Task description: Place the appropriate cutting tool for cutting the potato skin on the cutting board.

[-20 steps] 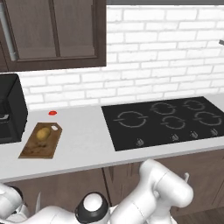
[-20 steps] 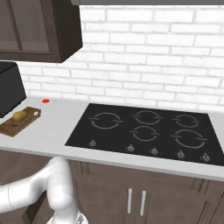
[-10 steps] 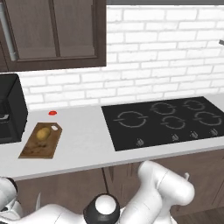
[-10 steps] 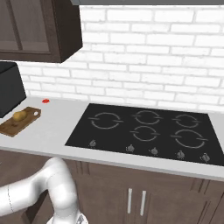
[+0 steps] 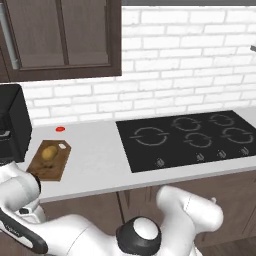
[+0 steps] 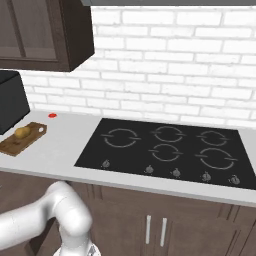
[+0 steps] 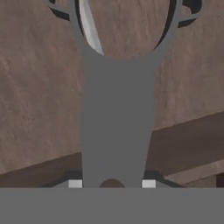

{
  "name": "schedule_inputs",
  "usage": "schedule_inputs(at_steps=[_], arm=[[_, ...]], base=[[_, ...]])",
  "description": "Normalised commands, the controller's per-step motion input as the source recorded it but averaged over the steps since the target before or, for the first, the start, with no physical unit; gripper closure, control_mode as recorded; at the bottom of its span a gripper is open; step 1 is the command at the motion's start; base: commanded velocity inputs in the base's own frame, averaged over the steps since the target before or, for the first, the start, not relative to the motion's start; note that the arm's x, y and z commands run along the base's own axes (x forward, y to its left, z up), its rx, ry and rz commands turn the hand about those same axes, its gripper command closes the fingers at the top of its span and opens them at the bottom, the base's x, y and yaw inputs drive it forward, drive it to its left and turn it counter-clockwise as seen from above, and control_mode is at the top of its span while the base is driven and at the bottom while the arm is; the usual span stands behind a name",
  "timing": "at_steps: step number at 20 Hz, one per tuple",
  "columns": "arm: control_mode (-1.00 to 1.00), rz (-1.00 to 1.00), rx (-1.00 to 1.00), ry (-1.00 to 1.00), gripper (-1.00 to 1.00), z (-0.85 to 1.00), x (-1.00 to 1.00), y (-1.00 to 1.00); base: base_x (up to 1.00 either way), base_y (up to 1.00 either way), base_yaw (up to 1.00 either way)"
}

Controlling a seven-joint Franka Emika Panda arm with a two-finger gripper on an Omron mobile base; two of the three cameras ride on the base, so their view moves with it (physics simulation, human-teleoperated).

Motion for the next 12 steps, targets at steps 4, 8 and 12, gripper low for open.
schedule_inputs(at_steps=[4,8,12], arm=[[-1.0,-0.15,0.0,0.02,1.0,0.74,0.13,-0.78],[-1.0,-0.12,0.0,0.0,1.0,0.72,0.01,-0.78],[-1.0,-0.08,-0.02,-0.01,1.0,0.49,0.25,-0.7]], base=[[0.0,0.0,0.0],[0.0,0.0,0.0],[0.0,0.0,0.0]])
